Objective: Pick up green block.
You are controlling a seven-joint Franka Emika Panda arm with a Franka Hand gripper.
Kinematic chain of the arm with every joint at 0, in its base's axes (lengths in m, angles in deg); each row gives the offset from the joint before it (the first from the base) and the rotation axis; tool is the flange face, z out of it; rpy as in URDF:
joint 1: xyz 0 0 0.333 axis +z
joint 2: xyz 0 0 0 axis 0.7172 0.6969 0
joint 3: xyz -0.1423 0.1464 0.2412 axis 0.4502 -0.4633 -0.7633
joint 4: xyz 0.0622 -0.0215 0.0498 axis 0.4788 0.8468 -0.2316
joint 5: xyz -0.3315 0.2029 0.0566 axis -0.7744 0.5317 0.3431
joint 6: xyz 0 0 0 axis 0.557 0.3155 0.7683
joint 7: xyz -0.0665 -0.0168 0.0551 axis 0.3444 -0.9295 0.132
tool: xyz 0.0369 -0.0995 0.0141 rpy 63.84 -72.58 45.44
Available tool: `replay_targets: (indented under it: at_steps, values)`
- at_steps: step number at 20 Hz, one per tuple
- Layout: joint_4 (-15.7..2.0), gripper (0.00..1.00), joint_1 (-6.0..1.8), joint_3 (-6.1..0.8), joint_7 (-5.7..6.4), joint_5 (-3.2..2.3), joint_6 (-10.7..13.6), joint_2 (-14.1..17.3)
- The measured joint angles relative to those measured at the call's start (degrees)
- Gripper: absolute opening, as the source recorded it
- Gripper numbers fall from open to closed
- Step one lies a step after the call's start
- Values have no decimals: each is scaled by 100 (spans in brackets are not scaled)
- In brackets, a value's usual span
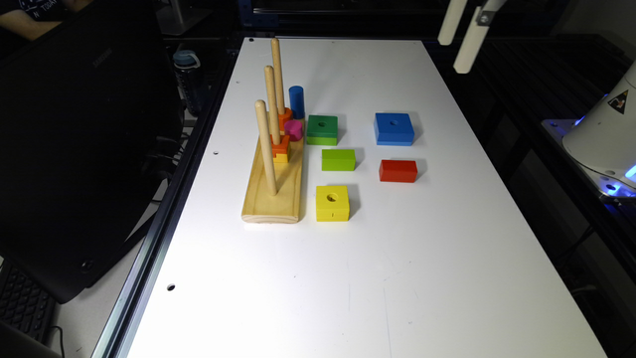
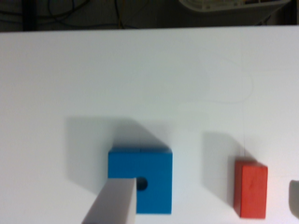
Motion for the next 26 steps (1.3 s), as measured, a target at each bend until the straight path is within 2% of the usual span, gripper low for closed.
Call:
replay_targets:
  at_steps: [3,5,7,11,14,17,22,26]
  values:
    - [-348,100,-47,0,-50,0,-56,472]
    - [-488,100,-52,0,-56,0,-56,655]
    - [-527,100,-61,0,-61,-1,-56,709]
    - [-571,100,-154,1,-154,-4,-56,721]
    - [-618,100,-195,0,-189,-4,-56,744]
    - [-747,100,-195,0,-191,-4,-57,868]
    - [-1096,100,-202,0,-196,-4,-63,1263]
    - [-1214,100,-233,0,-230,-4,-63,1406]
